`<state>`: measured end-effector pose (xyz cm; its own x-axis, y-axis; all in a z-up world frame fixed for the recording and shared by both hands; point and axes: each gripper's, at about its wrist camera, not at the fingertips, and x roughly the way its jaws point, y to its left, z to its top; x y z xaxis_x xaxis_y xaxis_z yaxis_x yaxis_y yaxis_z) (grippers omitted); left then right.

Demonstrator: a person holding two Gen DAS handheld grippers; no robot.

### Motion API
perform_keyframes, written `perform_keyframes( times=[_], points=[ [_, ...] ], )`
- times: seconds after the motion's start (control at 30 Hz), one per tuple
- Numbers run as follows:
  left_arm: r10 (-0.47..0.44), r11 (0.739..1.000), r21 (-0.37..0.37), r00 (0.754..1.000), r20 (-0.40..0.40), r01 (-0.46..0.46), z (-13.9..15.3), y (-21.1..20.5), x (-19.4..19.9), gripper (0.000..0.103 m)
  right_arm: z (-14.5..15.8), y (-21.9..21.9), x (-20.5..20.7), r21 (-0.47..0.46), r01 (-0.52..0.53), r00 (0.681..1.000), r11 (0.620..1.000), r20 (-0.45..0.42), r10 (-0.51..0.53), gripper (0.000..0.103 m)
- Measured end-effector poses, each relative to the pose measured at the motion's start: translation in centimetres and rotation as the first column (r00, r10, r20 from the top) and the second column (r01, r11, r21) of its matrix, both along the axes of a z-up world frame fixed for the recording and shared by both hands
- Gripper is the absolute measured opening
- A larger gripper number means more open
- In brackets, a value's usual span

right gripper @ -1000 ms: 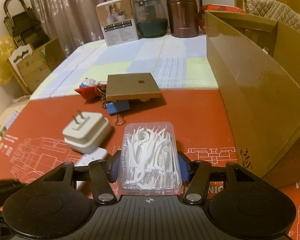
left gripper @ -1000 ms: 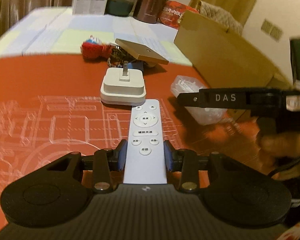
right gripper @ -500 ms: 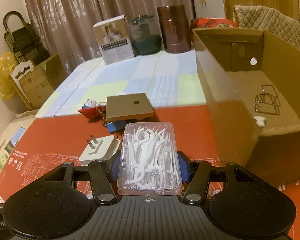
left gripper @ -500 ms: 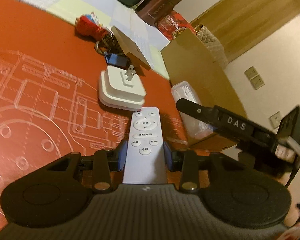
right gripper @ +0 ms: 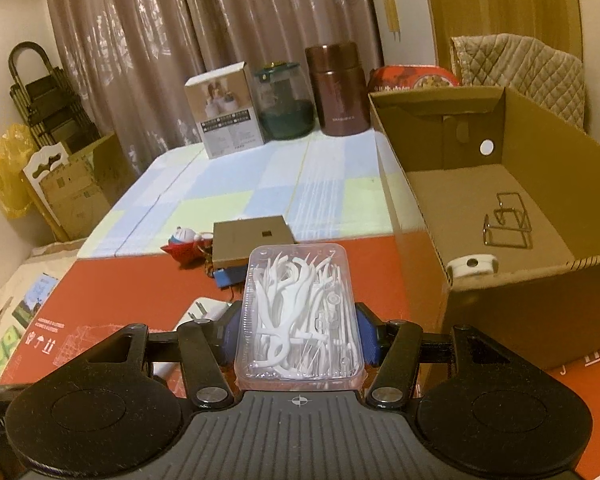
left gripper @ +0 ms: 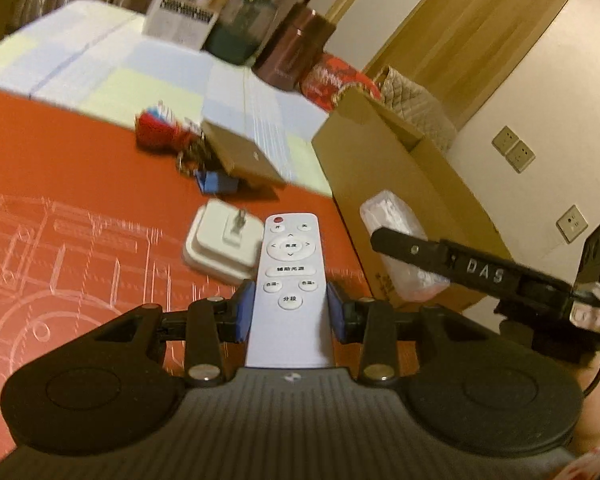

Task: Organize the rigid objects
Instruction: 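Carry the white remote and clear floss box over the cardboard box with both tools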

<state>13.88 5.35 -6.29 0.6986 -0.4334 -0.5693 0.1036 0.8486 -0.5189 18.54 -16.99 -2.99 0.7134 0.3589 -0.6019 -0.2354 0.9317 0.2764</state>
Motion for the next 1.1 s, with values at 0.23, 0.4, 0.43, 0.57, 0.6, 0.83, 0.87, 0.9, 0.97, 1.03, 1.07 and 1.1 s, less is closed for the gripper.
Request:
perform_keyframes(
  times=[0.23, 0.4, 0.43, 0.57, 0.6, 0.83, 0.87, 0.9, 0.97, 1.03, 1.07, 1.1],
  points=[
    [0.034, 0.998, 0.047, 0.996, 0.084, -0.038, 2.8, -0.3, -0.1, 0.033, 1.9, -0.5, -0.1, 0.009, 0.008, 0.998, 1.000, 0.055, -0.008, 0.054],
    [0.035, 0.997, 0.058, 0.991, 0.128, -0.042, 4.5, -1.2, 0.3, 0.033, 3.5, -2.0, -0.2, 0.022, 0.038, 0.995, 0.999, 0.092, -0.040, 0.054],
    [0.032, 0.997, 0.062, 0.990, 0.136, -0.040, 4.9, -1.6, 0.3, 0.033, 3.8, -2.4, -0.3, 0.025, 0.045, 0.994, 0.999, 0.100, -0.048, 0.054],
    [0.007, 0.998, 0.067, 0.986, 0.168, -0.018, 6.4, -3.6, 1.1, 0.033, 5.5, -4.4, -0.4, 0.028, 0.080, 0.987, 0.996, 0.138, -0.083, 0.054],
    [-0.003, 0.998, 0.065, 0.985, 0.174, -0.009, 6.8, -4.3, 1.4, 0.033, 5.9, -5.0, -0.4, 0.026, 0.091, 0.985, 0.995, 0.147, -0.094, 0.054],
    [-0.086, 0.995, 0.074, 0.972, 0.218, 0.072, 8.7, -9.8, 3.6, 0.033, 7.7, -10.4, 0.6, -0.007, 0.190, 0.965, 0.982, 0.186, -0.186, 0.054],
    [-0.097, 0.994, 0.073, 0.971, 0.221, 0.083, 8.9, -10.6, 4.0, 0.033, 7.8, -11.2, 0.8, -0.010, 0.207, 0.962, 0.978, 0.185, -0.201, 0.054],
    [-0.108, 0.993, 0.073, 0.969, 0.222, 0.094, 9.1, -11.3, 4.5, 0.033, 7.8, -12.0, 1.0, -0.014, 0.222, 0.959, 0.975, 0.183, -0.216, 0.054],
    [-0.131, 0.990, 0.082, 0.965, 0.229, 0.115, 9.4, -12.9, 5.3, 0.033, 7.5, -13.7, 1.6, -0.015, 0.251, 0.955, 0.968, 0.168, -0.245, 0.054],
    [-0.151, 0.987, 0.089, 0.961, 0.230, 0.133, 9.5, -14.3, 6.2, 0.033, 6.9, -15.1, 2.2, -0.014, 0.274, 0.952, 0.962, 0.144, -0.270, 0.054],
    [-0.163, 0.985, 0.093, 0.960, 0.227, 0.145, 9.4, -14.9, 6.9, 0.033, 6.6, -15.8, 2.5, -0.009, 0.282, 0.952, 0.959, 0.127, -0.279, 0.054],
    [-0.176, 0.983, 0.098, 0.958, 0.225, 0.158, 9.3, -15.5, 7.5, 0.033, 6.2, -16.4, 2.8, 0.000, 0.290, 0.951, 0.957, 0.110, -0.288, 0.054]
  ],
)
